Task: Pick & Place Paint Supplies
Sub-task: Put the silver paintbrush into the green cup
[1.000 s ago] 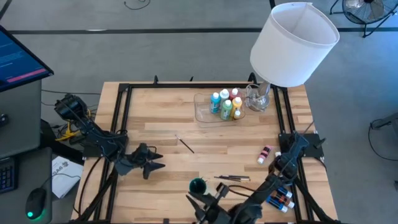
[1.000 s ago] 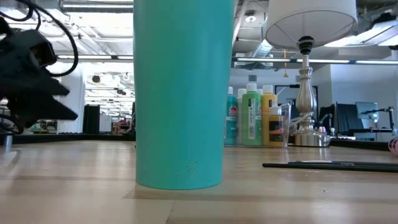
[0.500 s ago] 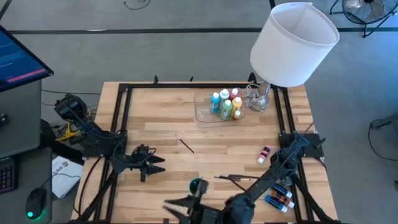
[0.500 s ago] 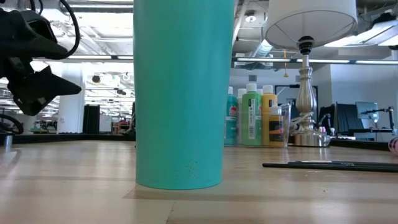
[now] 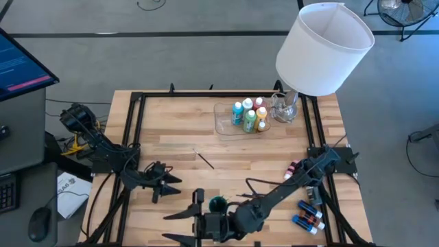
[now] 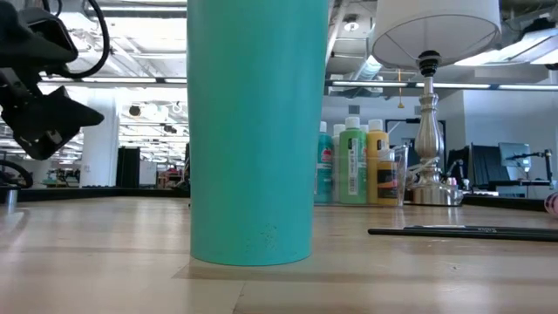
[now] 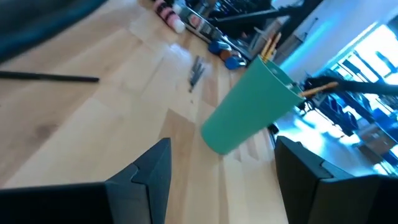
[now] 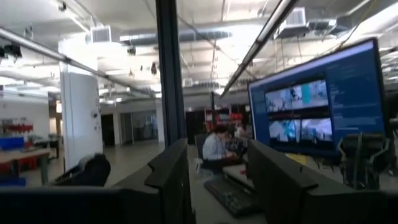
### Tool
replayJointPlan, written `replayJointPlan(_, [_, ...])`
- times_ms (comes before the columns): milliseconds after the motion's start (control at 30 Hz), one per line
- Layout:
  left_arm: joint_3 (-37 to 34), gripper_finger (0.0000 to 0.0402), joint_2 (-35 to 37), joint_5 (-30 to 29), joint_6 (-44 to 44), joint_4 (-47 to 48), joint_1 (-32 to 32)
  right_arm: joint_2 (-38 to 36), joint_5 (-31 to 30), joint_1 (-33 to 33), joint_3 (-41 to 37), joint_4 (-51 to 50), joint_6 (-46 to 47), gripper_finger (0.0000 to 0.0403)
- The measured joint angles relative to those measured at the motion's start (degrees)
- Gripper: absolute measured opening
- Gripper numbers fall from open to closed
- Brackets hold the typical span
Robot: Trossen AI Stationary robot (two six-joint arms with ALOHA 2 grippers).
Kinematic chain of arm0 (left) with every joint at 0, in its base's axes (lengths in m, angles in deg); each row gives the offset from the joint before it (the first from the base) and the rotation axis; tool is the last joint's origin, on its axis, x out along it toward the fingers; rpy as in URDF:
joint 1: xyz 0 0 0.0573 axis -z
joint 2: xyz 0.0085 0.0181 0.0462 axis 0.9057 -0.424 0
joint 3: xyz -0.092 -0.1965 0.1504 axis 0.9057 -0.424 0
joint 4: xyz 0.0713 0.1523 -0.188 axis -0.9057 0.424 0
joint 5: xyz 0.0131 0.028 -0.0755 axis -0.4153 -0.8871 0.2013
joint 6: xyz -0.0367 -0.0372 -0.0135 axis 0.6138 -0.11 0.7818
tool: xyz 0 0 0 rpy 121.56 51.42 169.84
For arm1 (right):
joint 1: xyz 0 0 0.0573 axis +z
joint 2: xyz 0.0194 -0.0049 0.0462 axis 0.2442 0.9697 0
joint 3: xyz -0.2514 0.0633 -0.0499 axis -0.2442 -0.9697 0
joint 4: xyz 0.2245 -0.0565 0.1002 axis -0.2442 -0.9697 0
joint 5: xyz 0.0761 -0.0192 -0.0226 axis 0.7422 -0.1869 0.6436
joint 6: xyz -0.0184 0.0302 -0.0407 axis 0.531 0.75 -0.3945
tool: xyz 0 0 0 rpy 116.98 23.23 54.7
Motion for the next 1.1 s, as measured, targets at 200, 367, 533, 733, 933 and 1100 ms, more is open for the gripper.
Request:
replayJointPlan(200, [0.0, 0.0186, 0.0, 0.8, 0.0, 0.0, 2.5, -0.9, -0.3, 0.0, -0.2, -3.9, -0.6, 0.0104])
replayJointPlan(367, [0.0, 0.0186, 0.0, 0.7, 0.0, 0.0, 3.3, -0.9, -0.4, 0.1, -0.2, -7.2, -0.8, 0.0012])
replayJointPlan(533, [0.0, 0.0186, 0.0, 0.3, 0.0, 0.0, 3.5, -0.9, -11.0, 0.4, -0.2, -11.9, 3.3, 0.0005])
replayJointPlan(733, [0.0, 0.0186, 0.0, -2.3, -1.3, 0.0, 3.5, -0.8, -40.3, 3.6, -0.2, -13.4, 2.6, 0.0001])
replayJointPlan(933, [0.0, 0.0186, 0.0, -4.3, -2.4, -0.1, 3.0, -0.8, -49.9, 6.8, -0.2, -13.5, -1.8, 0.0001])
replayJointPlan(1100, [0.0, 0.0186, 0.0, -4.6, -2.9, -0.4, 2.4, 1.0, -53.1, 7.2, -4.9, -15.2, 5.7, 0.0000])
